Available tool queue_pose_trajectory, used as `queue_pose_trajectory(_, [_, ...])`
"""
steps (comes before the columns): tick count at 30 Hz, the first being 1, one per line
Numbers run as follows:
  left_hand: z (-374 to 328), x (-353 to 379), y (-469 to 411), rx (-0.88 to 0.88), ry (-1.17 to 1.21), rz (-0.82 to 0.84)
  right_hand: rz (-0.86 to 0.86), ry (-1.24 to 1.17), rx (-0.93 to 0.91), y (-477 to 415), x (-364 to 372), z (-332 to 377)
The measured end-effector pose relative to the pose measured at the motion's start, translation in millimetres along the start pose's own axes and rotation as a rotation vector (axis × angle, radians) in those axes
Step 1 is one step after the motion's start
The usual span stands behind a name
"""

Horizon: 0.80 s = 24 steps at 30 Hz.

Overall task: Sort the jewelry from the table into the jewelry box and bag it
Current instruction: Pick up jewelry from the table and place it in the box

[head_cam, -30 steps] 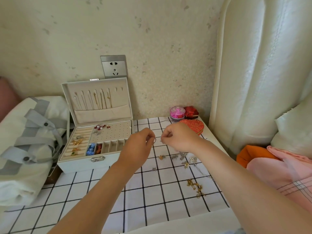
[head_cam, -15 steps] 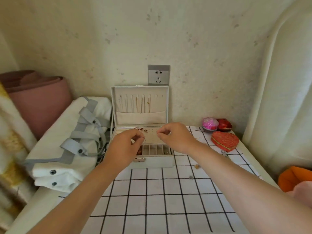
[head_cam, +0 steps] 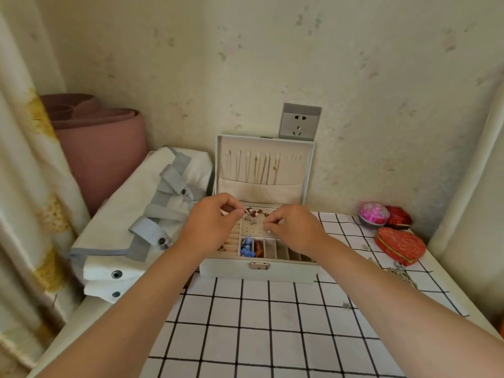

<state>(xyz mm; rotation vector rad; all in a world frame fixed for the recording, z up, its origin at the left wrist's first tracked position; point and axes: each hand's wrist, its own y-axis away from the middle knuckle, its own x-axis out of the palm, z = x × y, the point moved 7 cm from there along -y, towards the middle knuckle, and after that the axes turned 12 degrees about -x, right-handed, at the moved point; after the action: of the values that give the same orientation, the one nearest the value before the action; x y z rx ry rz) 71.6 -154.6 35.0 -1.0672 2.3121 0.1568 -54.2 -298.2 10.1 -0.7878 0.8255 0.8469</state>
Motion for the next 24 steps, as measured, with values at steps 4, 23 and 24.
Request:
queue_pose_trajectory(4, [8,-3,-2,-0.018,0.028,0.009,0.02,0.002,-0.012,-10,2,6])
queue_pose_trajectory(23, [36,-34,-17,-0.042,-0.001,-0.082,-0.011,-0.299,-0.103,-70,7,84])
queue_pose_trajectory(24, [37,-34,-18,-0.013,-0.068,-0.08,-0.028,-0.244,-0.104,-73,9,80])
